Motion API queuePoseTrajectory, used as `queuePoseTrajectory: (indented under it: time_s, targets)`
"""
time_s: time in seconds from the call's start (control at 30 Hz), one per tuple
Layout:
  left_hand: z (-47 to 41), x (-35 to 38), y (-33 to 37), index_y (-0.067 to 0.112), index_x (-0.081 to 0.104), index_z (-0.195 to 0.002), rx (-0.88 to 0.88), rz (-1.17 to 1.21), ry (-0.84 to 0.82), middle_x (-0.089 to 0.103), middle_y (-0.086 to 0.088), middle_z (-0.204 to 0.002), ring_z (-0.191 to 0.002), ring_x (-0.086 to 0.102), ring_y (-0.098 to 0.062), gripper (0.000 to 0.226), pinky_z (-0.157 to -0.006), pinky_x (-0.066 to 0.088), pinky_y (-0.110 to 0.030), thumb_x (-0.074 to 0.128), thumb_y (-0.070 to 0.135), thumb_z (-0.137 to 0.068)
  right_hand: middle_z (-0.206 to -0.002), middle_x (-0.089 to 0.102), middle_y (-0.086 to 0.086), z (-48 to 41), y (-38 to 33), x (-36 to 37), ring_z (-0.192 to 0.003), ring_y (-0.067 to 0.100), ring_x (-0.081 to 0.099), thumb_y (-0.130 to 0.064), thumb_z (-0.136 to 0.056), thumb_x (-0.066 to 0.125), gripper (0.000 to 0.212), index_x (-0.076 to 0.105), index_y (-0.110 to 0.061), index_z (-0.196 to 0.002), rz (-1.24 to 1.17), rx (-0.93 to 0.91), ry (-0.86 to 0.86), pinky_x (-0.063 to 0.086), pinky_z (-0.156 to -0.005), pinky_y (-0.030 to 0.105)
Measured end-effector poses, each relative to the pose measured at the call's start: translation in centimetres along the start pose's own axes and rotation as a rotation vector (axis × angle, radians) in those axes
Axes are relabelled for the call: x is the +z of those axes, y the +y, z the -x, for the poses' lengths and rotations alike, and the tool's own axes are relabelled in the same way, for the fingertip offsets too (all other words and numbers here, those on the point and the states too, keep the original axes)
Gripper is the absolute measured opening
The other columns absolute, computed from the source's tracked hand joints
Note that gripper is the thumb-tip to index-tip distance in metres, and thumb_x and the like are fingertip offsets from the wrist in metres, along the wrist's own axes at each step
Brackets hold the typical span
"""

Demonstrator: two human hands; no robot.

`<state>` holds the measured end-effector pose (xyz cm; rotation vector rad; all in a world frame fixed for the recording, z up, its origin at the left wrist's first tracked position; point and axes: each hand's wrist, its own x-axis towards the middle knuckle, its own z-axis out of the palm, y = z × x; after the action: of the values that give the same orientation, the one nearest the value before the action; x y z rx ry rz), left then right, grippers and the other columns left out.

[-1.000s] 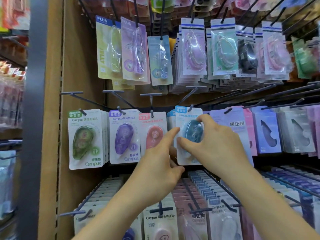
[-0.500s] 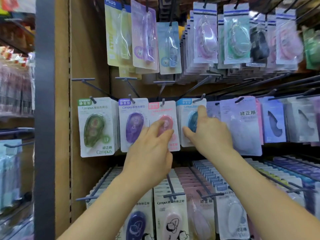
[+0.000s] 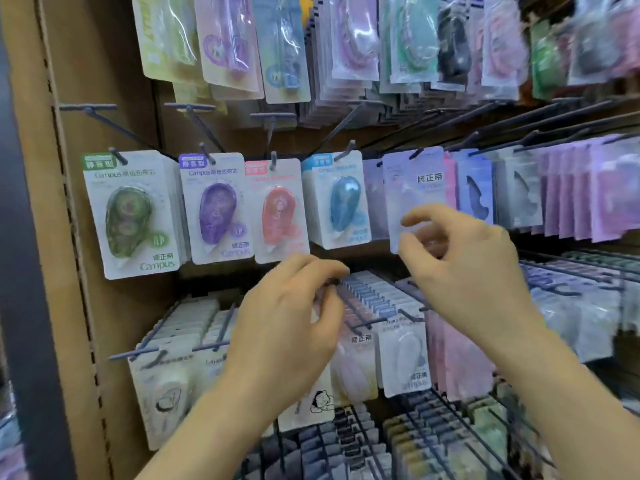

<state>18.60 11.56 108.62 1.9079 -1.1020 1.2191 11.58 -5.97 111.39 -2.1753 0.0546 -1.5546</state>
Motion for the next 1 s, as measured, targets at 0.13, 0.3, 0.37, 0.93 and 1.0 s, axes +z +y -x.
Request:
queuePoseTrajectory:
  time_s: [0.13,0.3,0.37,0.93,1.0]
  targets:
    - [4.1,1.3,4.2,0.025,0.073,-0.095,-0.002,0.173,-0.077,0.055,0.027,-0.075,-0.063,0.045,0.012,0.024,-0.061,0.033,-0.003,0.051,0.027,-0.085,-0.067,0.069,-0.011,4.5,3.1,-4.8,-0.062,0.014,0.066,-0.035,-0.081,0.061,0.007,0.067,-0.035,-0.081,-0.142,0.106,-0.152,0.055,-0.068,0.043]
    - [11.7,4.5,9.1,0.028,0.075,-0.089,-0.138,0.357,-0.308,0.051,0.039,-0.062,-0.053,0.047,0.017,0.021,-0.056,0.028,0.003,0.062,0.013,-0.083,-0.066,0.070,0.003,11.8,8.7,-10.5,-0.058,0.023,0.065,-0.040,-0.087,0.063,0.007,0.068,-0.034,-0.088,-0.157,0.286,-0.495,0.056,-0.068,0.051]
    - [15.4,6.2,10.8,0.030,0.075,-0.091,-0.205,0.388,-0.437,0.057,0.040,-0.068,-0.055,0.051,0.017,0.023,-0.055,0.029,0.003,0.065,0.009,-0.087,-0.066,0.071,0.002,15.7,11.6,-12.7,-0.056,0.017,0.066,-0.035,-0.088,0.061,0.012,0.071,-0.030,-0.083,-0.158,0.423,-0.586,0.057,-0.068,0.047]
    - [60.1,22.2,18.8,0.027,0.074,-0.095,-0.816,0.345,-1.242,0.065,0.026,-0.090,-0.081,0.062,-0.004,0.032,-0.068,0.044,-0.013,0.062,0.001,-0.081,-0.065,0.066,-0.005,63.8,32.2,-15.0,-0.054,0.007,0.056,-0.024,-0.078,0.067,0.030,0.063,-0.052,-0.066,0.020,1.371,-0.892,0.054,-0.065,0.036]
    - [65.9,24.3,18.7,0.035,0.071,-0.092,-0.911,0.345,-1.289,0.058,0.038,-0.082,-0.081,0.059,0.001,0.041,-0.071,0.047,-0.015,0.063,-0.004,-0.080,-0.059,0.064,-0.014,70.3,34.0,-13.1,-0.051,0.002,0.055,-0.012,-0.082,0.066,0.042,0.062,-0.052,-0.070,0.033,1.451,-0.868,0.052,-0.065,0.032]
